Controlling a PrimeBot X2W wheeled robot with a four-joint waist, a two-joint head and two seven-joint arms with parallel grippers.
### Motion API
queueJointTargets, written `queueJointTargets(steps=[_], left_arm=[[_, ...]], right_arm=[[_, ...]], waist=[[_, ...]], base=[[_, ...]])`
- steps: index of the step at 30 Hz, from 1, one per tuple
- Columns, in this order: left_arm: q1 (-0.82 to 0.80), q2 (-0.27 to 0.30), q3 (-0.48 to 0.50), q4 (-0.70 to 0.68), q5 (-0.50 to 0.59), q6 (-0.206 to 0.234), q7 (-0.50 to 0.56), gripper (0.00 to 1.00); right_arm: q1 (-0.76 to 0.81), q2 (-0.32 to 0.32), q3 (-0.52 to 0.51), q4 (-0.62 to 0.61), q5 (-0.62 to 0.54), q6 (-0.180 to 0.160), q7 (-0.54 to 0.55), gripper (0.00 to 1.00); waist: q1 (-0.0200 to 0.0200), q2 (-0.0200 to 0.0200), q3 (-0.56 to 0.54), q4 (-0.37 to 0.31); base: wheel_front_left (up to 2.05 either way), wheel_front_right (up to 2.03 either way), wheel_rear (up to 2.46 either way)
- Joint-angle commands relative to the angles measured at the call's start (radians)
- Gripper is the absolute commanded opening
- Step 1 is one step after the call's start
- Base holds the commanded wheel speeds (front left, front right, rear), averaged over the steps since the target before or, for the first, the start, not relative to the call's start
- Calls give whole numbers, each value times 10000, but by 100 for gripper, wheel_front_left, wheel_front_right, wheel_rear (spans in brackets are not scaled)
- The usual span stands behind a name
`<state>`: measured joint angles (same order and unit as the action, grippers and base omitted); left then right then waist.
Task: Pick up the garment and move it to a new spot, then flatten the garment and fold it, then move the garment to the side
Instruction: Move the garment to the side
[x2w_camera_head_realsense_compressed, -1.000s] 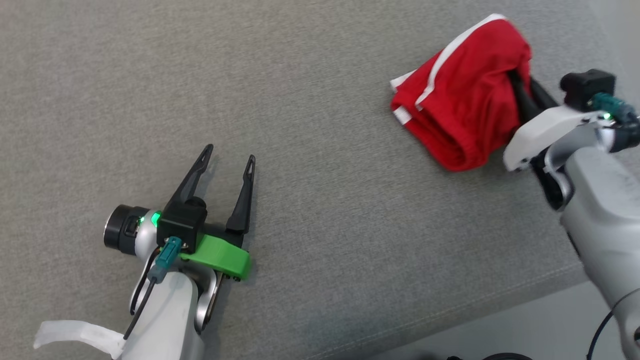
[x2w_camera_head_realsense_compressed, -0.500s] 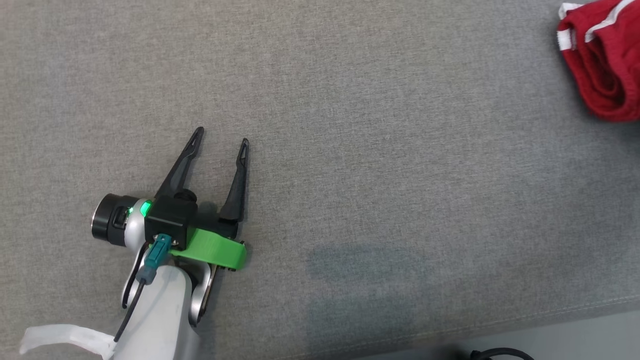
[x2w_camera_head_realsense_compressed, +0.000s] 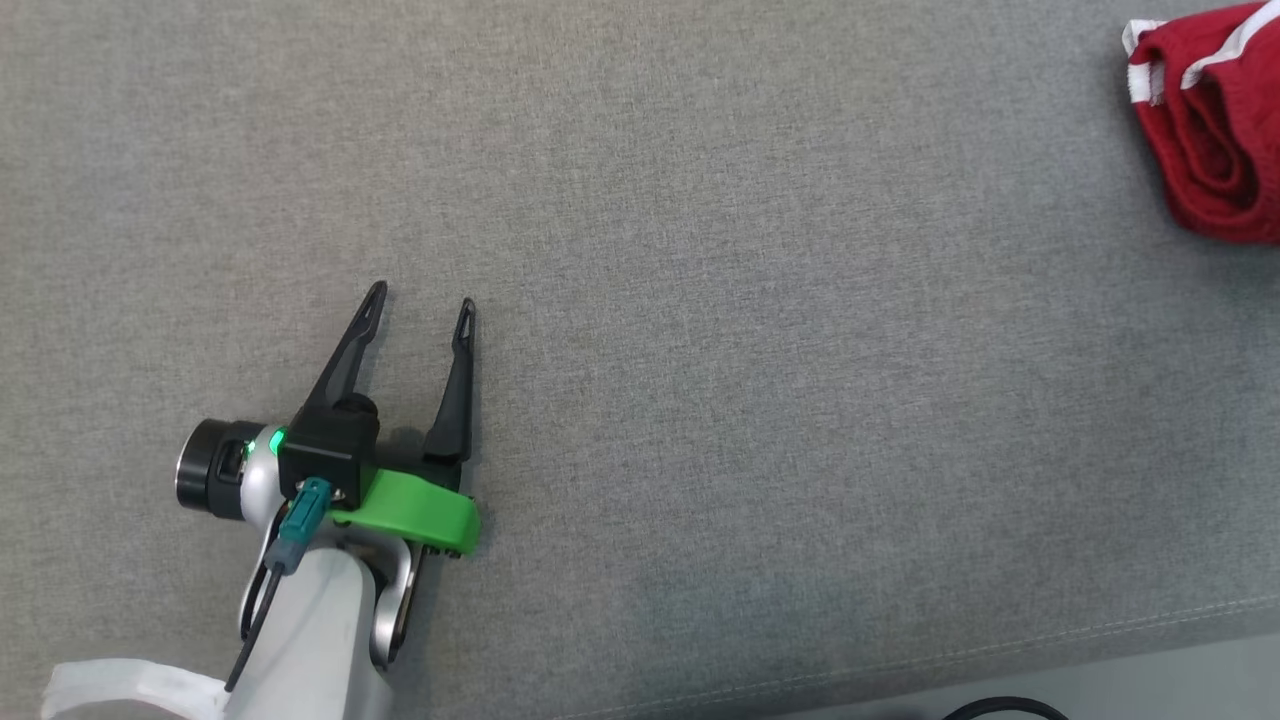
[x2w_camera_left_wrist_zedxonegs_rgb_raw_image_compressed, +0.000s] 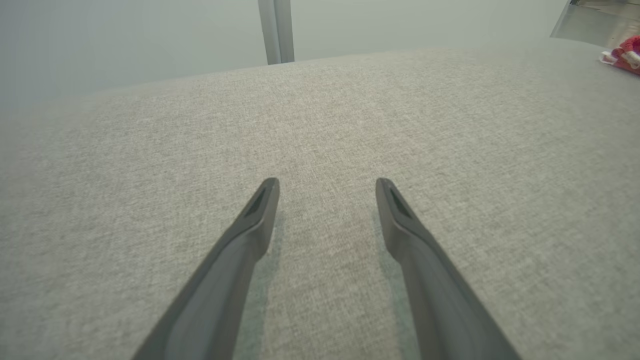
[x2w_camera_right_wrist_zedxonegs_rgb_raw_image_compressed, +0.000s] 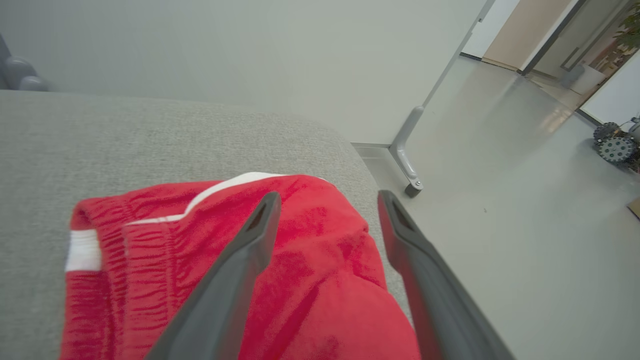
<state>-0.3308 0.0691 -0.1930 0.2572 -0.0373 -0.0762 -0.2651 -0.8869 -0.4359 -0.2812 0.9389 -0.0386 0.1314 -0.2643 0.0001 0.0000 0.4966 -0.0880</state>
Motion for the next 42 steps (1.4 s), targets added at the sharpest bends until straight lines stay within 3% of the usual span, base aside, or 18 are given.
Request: queueJointTargets(steps=[1,13,21,42], left_arm=[[244,-17,153,130,-101,87,17,100],[862,-122,681,486,-455,235,16,100],[1152,-160,1102,748,-608,360,16,100],[2636,-173,1611,1187,-1194,574,16,100]], right_arm=[[395,491,244,-577,77,-16,2,100],[2279,2217,2291,-3111,1232,-15,2,100],[3783,3076,3128,-4016,1855,-16,2,100],[6834,3794,3110,-5151,1917,-15,2,100]], waist=[[-1,0,-633,-24],[-1,0,-1936,197],[-1,0,-2571,534],[-1,0,-4577,941]], base=[[0,0,0],[0,0,0],[0,0,0],[0,0,0]])
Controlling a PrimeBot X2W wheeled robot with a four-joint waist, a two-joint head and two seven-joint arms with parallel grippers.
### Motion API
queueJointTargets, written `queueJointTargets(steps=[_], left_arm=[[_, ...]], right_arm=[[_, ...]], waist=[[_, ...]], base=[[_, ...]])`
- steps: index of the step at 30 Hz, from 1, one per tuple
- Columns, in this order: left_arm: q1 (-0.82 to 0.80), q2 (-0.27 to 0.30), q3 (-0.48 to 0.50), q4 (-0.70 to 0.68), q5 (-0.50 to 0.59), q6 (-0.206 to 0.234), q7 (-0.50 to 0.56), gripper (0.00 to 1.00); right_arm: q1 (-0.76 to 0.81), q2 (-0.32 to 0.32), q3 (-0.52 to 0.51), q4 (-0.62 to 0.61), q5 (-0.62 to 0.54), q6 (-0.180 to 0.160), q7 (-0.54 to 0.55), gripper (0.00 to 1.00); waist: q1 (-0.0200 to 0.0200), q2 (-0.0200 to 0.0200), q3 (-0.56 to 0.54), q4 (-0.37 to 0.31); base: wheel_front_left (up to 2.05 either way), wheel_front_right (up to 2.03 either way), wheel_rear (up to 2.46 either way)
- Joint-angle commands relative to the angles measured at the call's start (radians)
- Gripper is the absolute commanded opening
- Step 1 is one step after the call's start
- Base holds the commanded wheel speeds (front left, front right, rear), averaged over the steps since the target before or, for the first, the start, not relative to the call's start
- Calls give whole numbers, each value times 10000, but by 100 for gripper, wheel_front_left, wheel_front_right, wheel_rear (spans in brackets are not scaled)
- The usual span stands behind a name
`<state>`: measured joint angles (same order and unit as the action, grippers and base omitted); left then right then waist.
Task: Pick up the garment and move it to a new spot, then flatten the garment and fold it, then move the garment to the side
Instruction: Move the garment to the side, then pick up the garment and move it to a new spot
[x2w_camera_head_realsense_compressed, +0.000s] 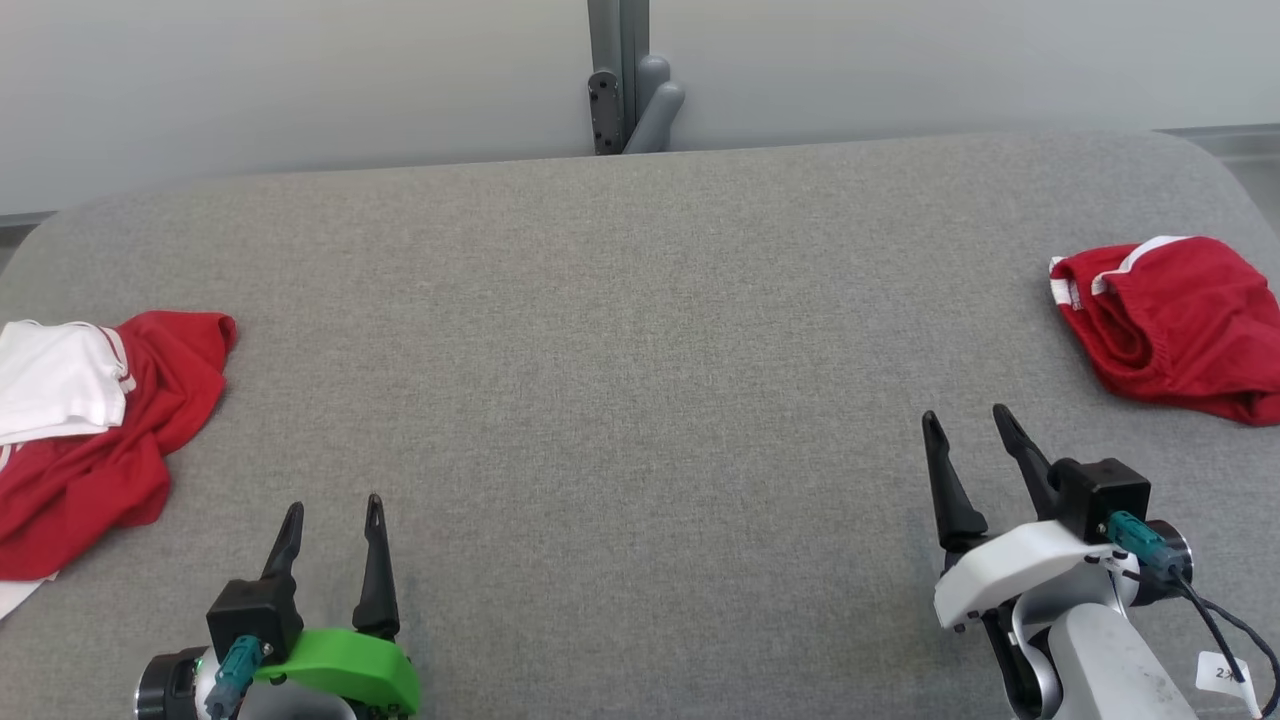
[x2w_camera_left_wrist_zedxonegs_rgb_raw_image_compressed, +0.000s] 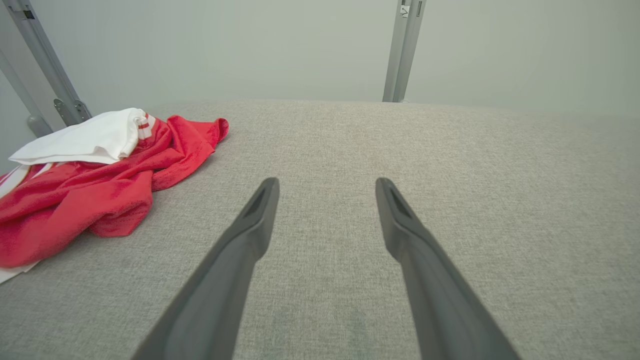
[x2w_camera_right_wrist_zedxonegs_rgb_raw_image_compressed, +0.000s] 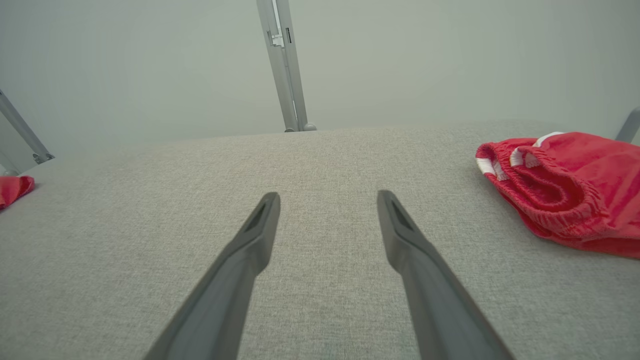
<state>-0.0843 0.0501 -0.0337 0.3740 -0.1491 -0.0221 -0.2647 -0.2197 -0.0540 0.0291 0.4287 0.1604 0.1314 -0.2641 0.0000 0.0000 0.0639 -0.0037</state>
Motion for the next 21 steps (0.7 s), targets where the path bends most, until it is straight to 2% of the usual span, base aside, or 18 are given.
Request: queueJointTargets(steps=[1,13,21], left_arm=[[222,17,27,29,-83,25,12,100],[324,17,65,-44,-103,42,12,100],[31,21,74,2,-234,322,13,100]], right_arm=[[234,-17,16,-68,-88,-15,0,100],[485,19,18,-192,-97,-15,0,100],[306,20,199,-366,-205,-15,0,100]], waist=[[0,0,-307,112],[0,0,-226,324],[0,0,171,1424]], base=[[0,0,0],[0,0,0],[0,0,0]])
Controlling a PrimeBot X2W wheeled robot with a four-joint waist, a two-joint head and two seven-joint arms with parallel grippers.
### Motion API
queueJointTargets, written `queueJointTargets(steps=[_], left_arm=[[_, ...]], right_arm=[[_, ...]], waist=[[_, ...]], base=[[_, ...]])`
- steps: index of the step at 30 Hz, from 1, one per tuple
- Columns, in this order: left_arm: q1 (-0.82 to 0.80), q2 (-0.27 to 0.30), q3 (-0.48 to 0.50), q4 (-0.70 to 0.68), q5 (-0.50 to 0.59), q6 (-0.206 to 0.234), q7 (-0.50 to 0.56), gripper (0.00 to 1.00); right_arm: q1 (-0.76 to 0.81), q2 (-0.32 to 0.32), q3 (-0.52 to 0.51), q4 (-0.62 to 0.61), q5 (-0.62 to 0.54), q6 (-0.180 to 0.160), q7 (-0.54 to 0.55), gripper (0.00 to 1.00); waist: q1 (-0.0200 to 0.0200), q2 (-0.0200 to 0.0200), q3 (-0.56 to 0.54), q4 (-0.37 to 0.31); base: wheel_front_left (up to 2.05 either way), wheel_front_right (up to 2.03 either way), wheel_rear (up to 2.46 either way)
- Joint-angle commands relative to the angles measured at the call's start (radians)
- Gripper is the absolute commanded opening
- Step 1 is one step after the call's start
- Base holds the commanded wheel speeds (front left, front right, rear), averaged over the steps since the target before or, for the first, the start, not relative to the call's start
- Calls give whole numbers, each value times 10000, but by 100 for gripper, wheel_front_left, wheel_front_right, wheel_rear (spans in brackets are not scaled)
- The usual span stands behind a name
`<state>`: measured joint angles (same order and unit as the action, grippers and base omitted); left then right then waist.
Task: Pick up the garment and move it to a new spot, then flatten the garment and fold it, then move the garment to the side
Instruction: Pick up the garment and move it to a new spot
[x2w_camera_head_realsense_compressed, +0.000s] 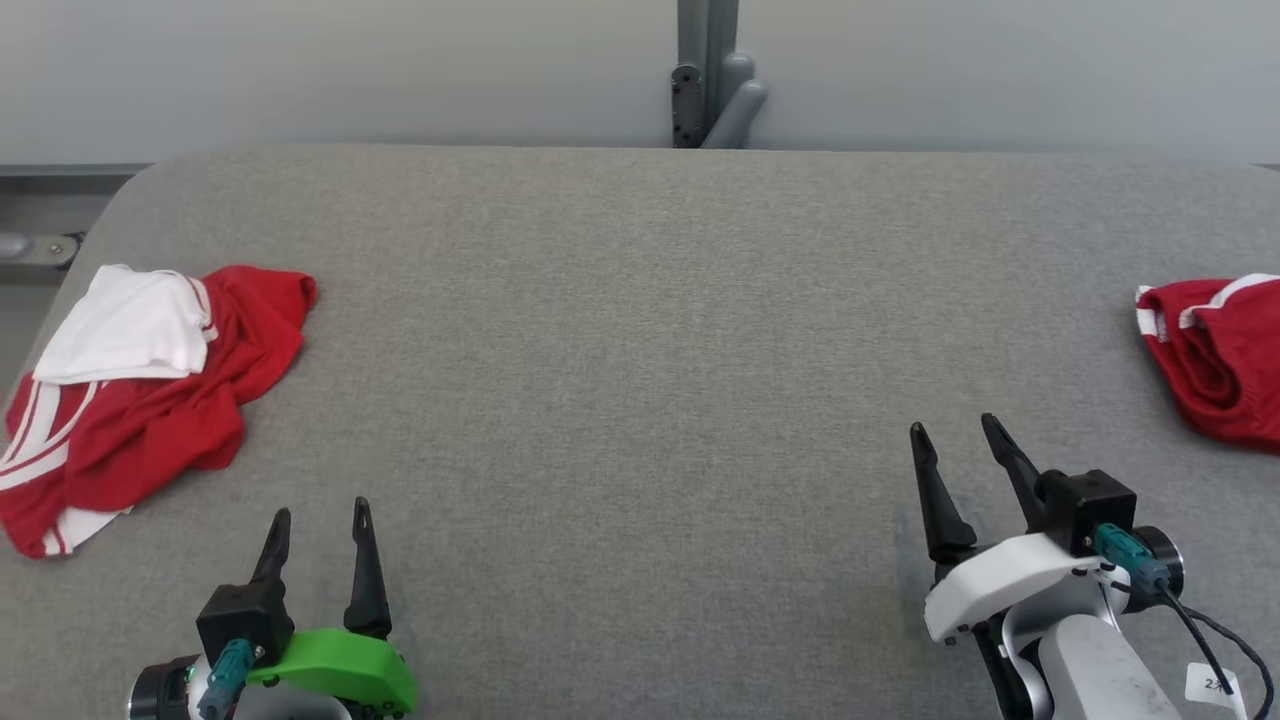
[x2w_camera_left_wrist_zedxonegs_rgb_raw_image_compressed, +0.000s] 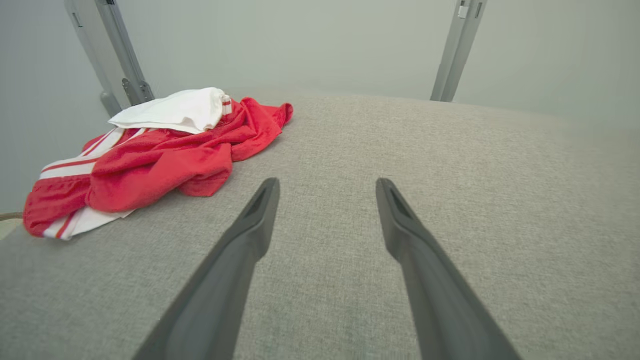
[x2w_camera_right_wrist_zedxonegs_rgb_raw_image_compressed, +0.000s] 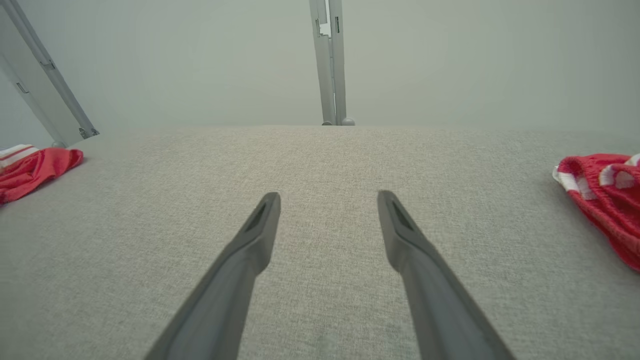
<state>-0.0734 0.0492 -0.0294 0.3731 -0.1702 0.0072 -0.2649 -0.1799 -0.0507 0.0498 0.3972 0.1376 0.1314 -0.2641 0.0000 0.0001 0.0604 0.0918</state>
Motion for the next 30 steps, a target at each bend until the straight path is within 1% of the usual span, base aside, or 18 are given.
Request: queueJointTargets(steps=[1,9,16,19,21,25,30], left_arm=[[-101,34,52,3,-19,62,14,100],[148,28,388,-65,-241,336,15,100],[533,28,745,-20,-450,478,16,100],[659,25,859,38,-521,478,15,100],[723,24,947,63,-552,462,15,100],[796,24,1050,85,-727,517,15,100],[626,26,1004,181,-945,421,15,100]], right_arm=[[-108,-12,66,-56,10,-15,0,100],[-206,-18,659,44,-60,-15,0,100],[-285,-35,1246,185,36,-15,0,100],[-322,-37,1426,293,121,-15,0,100],[-332,-37,1484,306,138,-15,0,100],[-351,-90,1543,352,117,-15,0,100],[-381,-218,1509,393,137,-15,0,100]], waist=[[0,-1,236,685],[0,-1,434,2583],[0,-1,429,4016],[0,-1,411,4235],[0,-1,415,4258],[0,-1,483,4121],[0,-1,580,3851]], base=[[0,0,0],[0,0,0],[0,0,0],[0,0,0],[0,0,0],[0,0,0],[0,0,0]])
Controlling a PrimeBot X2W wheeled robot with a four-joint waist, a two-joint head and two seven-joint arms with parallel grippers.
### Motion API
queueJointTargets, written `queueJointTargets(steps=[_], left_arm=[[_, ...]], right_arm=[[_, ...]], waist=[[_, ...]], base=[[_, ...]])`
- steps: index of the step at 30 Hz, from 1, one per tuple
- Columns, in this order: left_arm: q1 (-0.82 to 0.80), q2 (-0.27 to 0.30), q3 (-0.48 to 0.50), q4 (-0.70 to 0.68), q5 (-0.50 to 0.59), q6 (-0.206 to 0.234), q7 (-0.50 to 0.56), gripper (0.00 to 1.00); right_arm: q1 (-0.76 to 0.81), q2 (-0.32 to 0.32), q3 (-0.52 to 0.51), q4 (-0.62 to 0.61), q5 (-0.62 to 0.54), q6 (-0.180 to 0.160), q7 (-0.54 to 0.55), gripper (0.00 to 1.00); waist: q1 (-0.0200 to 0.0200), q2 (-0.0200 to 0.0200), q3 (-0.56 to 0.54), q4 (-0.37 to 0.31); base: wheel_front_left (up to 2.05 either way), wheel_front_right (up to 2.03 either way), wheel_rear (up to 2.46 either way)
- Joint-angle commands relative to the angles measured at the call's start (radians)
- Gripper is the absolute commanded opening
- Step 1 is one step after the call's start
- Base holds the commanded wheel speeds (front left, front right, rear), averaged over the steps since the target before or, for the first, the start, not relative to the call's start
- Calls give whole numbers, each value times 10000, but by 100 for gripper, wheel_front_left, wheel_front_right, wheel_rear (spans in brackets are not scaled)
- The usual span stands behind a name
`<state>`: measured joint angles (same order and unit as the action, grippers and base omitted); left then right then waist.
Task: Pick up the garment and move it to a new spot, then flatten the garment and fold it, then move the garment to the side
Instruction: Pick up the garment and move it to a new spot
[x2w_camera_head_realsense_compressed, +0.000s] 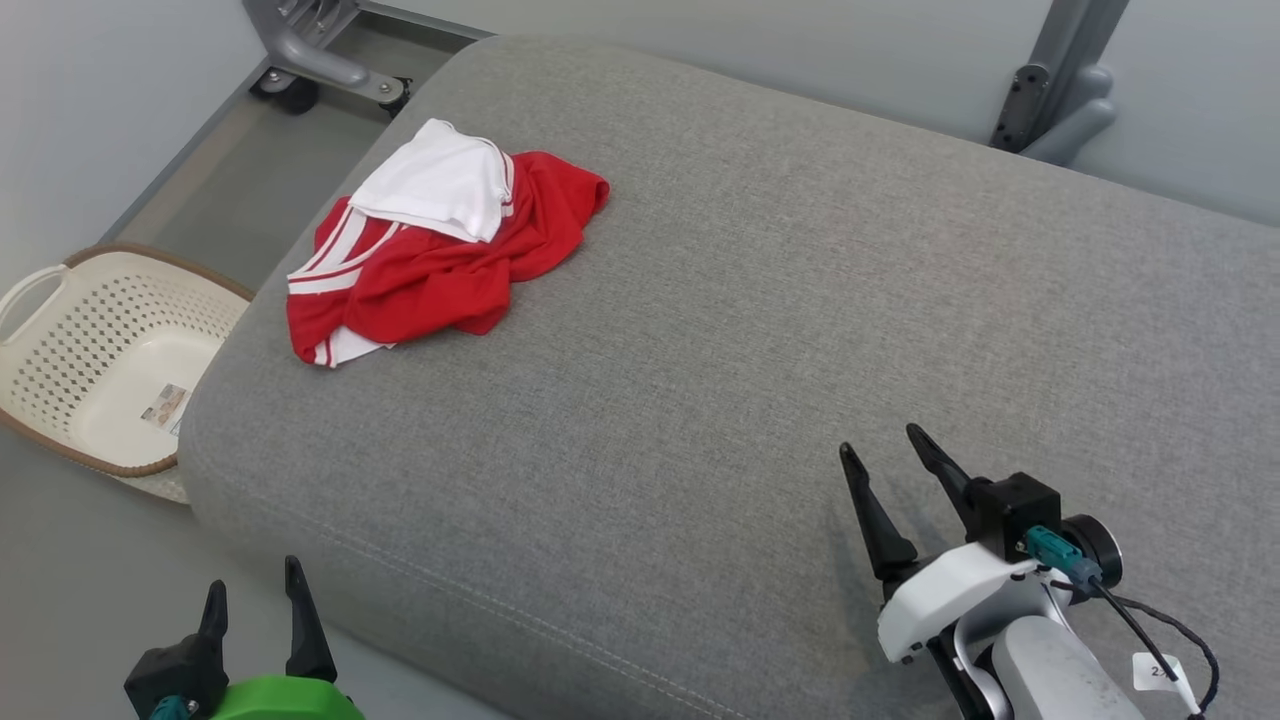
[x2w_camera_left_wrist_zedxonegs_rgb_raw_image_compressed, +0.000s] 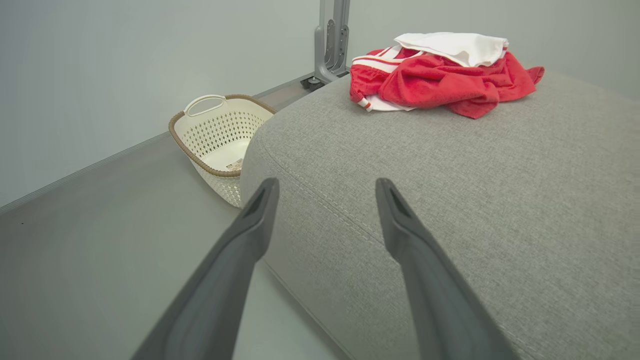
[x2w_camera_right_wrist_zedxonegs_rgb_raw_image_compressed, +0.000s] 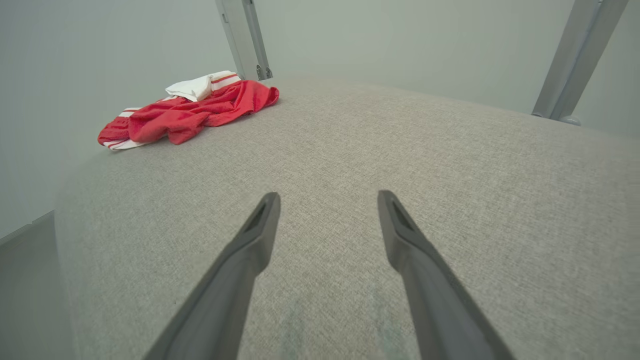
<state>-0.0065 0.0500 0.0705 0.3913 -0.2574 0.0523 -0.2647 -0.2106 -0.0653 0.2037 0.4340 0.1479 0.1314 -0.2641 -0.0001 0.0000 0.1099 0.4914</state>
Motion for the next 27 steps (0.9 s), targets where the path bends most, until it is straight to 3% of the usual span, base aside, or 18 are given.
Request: queueJointTargets(steps=[1,5,9,15,21,27], left_arm=[[-117,18,-15,46,-142,-82,13,100],[-619,23,188,384,-541,-504,11,100],[-1455,35,596,903,-208,-956,11,100],[-3354,607,1043,2320,-109,-1564,10,100],[-5068,1471,1238,3496,-21,-1729,8,100],[-6314,1967,1417,4569,-35,-1571,8,100]], right_arm=[[-101,-102,-41,26,54,-15,0,100],[-209,-264,-11,-22,-46,-15,0,100],[-392,-534,32,-201,-137,-15,0,100],[-700,-1179,-151,-517,-145,-16,0,100],[-938,-1543,-279,-774,-43,-15,0,100],[-950,-1685,-571,-1002,-20,-15,0,100]], waist=[[1,0,133,-229],[1,0,420,-626],[1,0,872,-1094],[1,0,1607,-1768],[1,0,2282,-2575],[1,0,2872,-3069]], base=[[0,0,0],[0,0,0],[0,0,0],[0,0,0],[0,0,0],[0,0,0]])
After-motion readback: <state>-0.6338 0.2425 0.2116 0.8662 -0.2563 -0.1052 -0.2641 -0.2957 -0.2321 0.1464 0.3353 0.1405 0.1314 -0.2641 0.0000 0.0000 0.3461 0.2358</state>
